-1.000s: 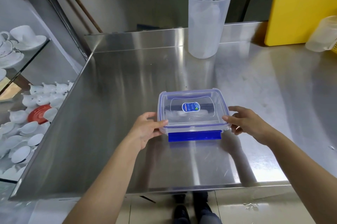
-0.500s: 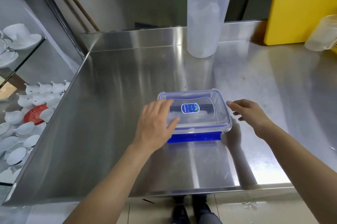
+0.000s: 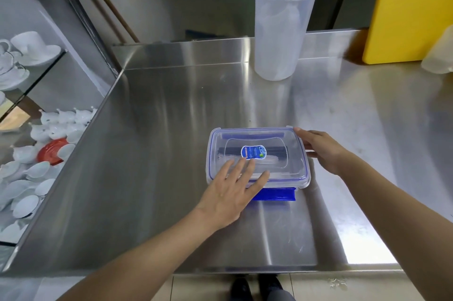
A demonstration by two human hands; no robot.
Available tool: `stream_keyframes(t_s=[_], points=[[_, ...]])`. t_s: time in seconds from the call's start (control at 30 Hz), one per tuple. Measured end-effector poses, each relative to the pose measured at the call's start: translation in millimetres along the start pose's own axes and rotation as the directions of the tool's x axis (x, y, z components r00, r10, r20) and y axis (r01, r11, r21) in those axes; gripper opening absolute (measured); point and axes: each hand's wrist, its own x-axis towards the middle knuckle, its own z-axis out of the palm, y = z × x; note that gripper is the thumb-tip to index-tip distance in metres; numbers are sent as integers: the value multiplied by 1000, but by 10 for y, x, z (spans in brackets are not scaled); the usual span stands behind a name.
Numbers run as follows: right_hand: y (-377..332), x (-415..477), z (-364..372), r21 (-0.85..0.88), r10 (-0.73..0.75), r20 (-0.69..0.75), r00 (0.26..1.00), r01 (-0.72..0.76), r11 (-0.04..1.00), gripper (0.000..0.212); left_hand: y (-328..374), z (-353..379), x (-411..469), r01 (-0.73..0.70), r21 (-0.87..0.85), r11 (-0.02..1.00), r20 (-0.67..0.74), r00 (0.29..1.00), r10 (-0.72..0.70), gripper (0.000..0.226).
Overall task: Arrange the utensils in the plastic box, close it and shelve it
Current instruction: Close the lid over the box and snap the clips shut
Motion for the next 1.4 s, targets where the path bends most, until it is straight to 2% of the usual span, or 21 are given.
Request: stream_keyframes(t_s=[0.23,0.4,0.53,0.67,0.77,0.83,0.9,0.97,1.07,1.13,1.27,1.4], points=[[-115,131,63,71,27,78,997,-32,997,43,-17,-111,-13,10,-131,991,5,1000,-10,66],[-142,219,16,141,74,153,985,-96,985,54,-100,-205,90,20,-253,967,-22,999,-27,45],[-173,289,-24,262,67,215,974,-124,957,60,-148,-248,124,47,-297,954,-8,999,-52,45],[-185,322,-12,251,71,272,960,-141,958,62,-164,-280,147,74,-331,941,20,997,-72,50],[-216,341,1,239,61,316,947,-142,961,56,-172,-301,156,99,-359,928,43,995,-89,52],[-256,333,20,136,43,348,937,-96,986,47,-177,-317,161,118,-371,921,52,993,-107,53],[-295,315,69,-118,3,332,943,38,992,29,-180,-325,163,123,-382,916,63,992,-107,54],[-342,305,121,-342,-80,302,950,186,921,20,-196,-332,181,113,-394,912,78,993,-89,53],[-425,335,159,-533,-189,337,922,352,770,29,-229,-354,237,96,-409,907,116,992,-52,53],[-467,350,172,-604,-193,372,908,394,693,35,-248,-368,260,77,-400,913,127,992,-28,55],[-461,369,251,-674,-97,455,885,414,611,50,-218,-381,258,90,-431,898,134,990,-35,50],[-453,358,265,-643,-156,470,869,458,613,45,-148,-311,234,84,-412,907,88,995,-52,48]])
